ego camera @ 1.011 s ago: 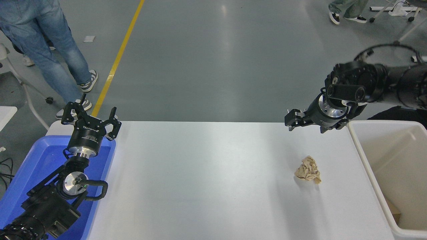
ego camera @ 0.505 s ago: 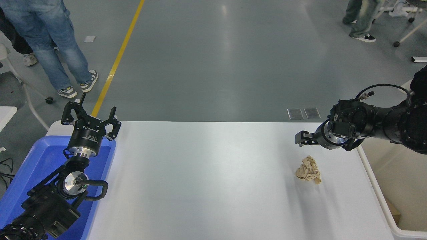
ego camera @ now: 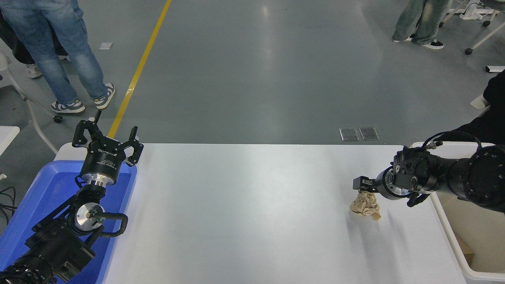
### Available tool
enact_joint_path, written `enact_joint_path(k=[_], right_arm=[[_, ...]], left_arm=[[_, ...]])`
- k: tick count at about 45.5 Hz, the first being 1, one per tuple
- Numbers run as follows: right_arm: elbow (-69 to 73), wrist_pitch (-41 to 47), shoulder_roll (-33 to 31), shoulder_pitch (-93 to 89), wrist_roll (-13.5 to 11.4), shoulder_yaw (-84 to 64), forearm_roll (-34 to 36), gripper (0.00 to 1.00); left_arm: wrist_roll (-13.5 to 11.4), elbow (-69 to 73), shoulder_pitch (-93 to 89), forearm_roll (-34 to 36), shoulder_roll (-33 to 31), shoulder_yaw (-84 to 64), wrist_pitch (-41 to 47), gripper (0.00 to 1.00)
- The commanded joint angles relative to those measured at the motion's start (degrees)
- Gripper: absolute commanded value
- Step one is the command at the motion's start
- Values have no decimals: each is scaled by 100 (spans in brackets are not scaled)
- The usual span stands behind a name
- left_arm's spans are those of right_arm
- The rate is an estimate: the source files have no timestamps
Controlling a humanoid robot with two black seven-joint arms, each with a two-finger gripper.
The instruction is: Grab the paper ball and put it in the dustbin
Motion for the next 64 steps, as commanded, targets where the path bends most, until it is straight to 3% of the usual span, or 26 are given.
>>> enact_joint_path(k=[1, 9, 16, 20, 30, 50, 64], right_arm=[[-8, -88, 3, -157, 21, 314, 22, 98], [1, -123, 47, -280, 21, 428, 22, 82], [53, -105, 74, -280, 30, 428, 13, 37], [62, -105, 74, -271, 30, 419, -48, 19], [71, -105, 47, -104, 56, 331, -66, 0], [940, -17, -682, 1354, 57, -11, -66, 0], [2733, 334, -1490, 3524, 56, -477, -277, 0]], left_arm=[[-5, 1, -1, 0, 0, 0, -4, 98], [4, 1, -1, 0, 0, 0, 5, 98], [-5, 1, 7, 0, 0, 0, -4, 98], [4, 1, -1, 0, 0, 9, -4, 98], [4, 1, -1, 0, 0, 9, -4, 98], [4, 1, 7, 0, 0, 9, -4, 98], [4, 1, 7, 0, 0, 9, -4, 98]])
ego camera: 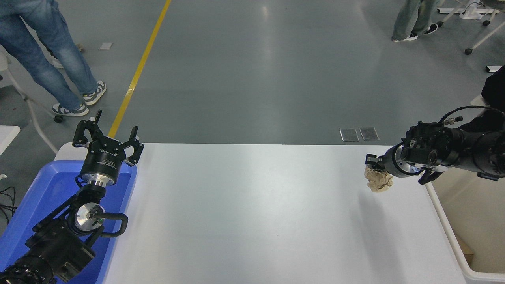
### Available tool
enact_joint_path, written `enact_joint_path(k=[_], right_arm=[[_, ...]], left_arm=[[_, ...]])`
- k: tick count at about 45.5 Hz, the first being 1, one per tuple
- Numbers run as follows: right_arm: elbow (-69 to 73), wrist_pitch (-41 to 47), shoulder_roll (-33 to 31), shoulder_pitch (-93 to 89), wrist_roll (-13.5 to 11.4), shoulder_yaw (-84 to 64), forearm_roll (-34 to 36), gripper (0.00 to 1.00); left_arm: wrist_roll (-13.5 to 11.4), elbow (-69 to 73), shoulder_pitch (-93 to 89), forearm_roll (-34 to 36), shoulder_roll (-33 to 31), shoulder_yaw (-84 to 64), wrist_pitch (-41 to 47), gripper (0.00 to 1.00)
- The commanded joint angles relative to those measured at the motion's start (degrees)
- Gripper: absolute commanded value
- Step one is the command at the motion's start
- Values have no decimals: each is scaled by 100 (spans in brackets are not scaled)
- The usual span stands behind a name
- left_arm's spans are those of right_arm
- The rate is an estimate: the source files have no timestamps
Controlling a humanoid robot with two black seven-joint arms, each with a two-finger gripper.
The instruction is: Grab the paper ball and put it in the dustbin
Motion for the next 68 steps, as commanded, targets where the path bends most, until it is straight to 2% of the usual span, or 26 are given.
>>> enact_joint_path(k=[1, 13, 37, 51, 68], right_arm=[[1315, 326, -668, 1669, -2, -282, -119, 0], [2327, 598, -1126, 2979, -2, -370, -435, 0], [2635, 1073, -1240, 3902, -2, -581, -444, 0], [2214, 582, -1416, 3016, -11, -598, -506, 0], [184, -121, -1855, 889, -2, -221, -479, 0]], left_arm=[[0, 3, 6, 1, 0, 0, 1, 98], [0, 3, 6, 1, 0, 0, 1, 98], [0, 3, 6, 1, 0, 0, 1, 98], [0, 3, 6, 1, 0, 0, 1, 98], [-9, 3, 6, 1, 0, 0, 1, 98]])
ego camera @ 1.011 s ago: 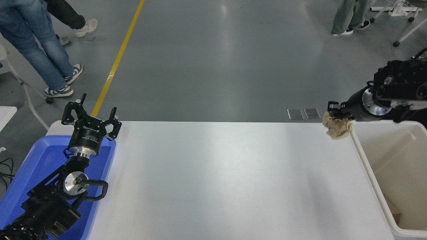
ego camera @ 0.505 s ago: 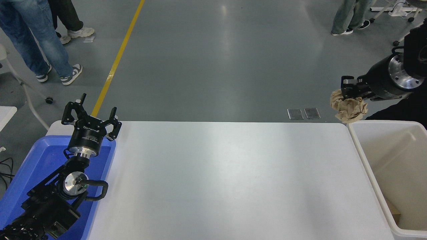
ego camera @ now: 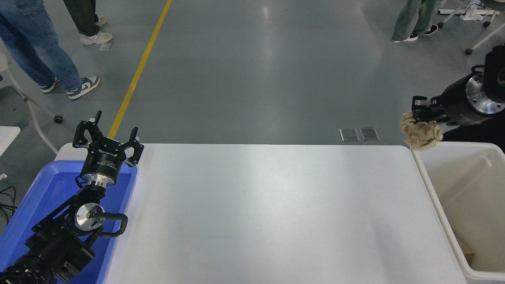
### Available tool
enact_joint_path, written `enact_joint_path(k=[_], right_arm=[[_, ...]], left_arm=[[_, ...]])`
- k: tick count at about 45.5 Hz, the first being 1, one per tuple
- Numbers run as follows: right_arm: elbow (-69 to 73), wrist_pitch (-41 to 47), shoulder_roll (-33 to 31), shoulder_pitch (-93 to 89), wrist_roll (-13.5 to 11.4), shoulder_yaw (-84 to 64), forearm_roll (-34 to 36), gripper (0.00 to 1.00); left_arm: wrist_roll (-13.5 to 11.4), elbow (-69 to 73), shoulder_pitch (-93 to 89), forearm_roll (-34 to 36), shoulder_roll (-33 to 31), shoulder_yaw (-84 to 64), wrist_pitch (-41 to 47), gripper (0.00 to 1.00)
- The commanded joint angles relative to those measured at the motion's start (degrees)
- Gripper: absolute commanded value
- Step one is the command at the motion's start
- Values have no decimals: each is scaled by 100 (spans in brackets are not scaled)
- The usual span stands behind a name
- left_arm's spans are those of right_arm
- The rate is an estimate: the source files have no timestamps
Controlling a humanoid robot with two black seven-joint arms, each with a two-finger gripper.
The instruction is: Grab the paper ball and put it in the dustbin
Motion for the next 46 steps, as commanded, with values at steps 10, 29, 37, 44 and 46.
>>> enact_joint_path(k=[10, 29, 37, 44, 46], right_arm=[[-2128, -1210, -418, -2725, 2, 721, 128, 0], [-4141, -2257, -304, -5660, 2, 2495, 664, 0], [-4756, -2336, 12, -6425, 2, 3111, 673, 0], [-4950, -2503, 241, -6874, 2, 3410, 690, 0], [-4959, -2520, 293, -6944, 2, 3437, 690, 0]], left_arm=[[1, -7, 0, 0, 0, 1, -1, 98], [1, 2, 0, 0, 0, 1, -1, 98], [1, 2, 0, 0, 0, 1, -1, 98], [1, 2, 0, 0, 0, 1, -1, 98], [-7, 2, 0, 0, 0, 1, -1, 98]])
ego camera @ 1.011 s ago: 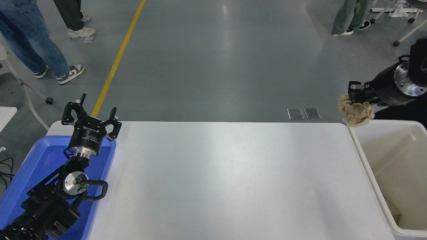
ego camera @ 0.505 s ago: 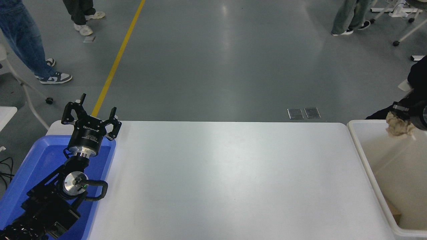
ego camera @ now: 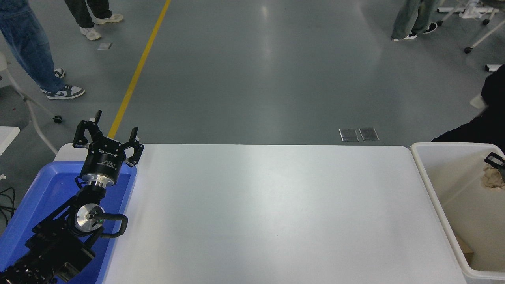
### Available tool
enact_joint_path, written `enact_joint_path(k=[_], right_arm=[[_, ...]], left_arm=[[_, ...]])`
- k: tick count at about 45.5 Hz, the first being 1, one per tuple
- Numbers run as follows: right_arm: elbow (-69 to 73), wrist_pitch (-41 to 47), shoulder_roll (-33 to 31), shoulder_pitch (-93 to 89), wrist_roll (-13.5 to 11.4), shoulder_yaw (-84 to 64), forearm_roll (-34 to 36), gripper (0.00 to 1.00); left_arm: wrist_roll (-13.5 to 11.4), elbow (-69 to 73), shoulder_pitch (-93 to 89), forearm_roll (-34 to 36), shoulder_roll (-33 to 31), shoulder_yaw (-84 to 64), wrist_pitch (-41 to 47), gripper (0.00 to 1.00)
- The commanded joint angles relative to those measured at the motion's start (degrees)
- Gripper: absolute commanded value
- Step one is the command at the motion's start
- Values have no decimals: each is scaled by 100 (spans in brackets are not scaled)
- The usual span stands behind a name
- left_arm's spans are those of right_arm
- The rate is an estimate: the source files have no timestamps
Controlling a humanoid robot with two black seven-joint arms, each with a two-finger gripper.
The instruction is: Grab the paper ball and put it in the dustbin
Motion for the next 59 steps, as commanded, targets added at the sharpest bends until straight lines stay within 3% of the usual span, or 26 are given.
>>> enact_joint_path(k=[1, 19, 22, 27, 30, 33, 46, 59], right_arm=[[-481, -255, 318, -846, -8, 557, 42, 0], [-543, -370, 512, -1013, 1, 610, 51, 2], [-552, -379, 512, -1031, -8, 610, 51, 6], [-543, -379, 512, -1013, -17, 645, 51, 38], [-543, -379, 512, -1004, -17, 645, 60, 76], [-543, -379, 512, -978, -8, 645, 51, 100], [-376, -300, 512, -662, -17, 645, 60, 100], [414, -256, 20, 761, -8, 172, -10, 100]], left_arm=[[0, 1, 0, 1, 0, 0, -1, 98], [0, 1, 0, 1, 0, 0, -1, 98], [0, 1, 0, 1, 0, 0, -1, 98], [-8, -8, 0, 1, 0, 0, -1, 98], [0, 1, 0, 1, 0, 0, -1, 98], [-8, 1, 0, 1, 0, 0, -1, 98], [0, 1, 0, 1, 0, 0, -1, 98], [0, 1, -9, 1, 0, 8, -1, 98]])
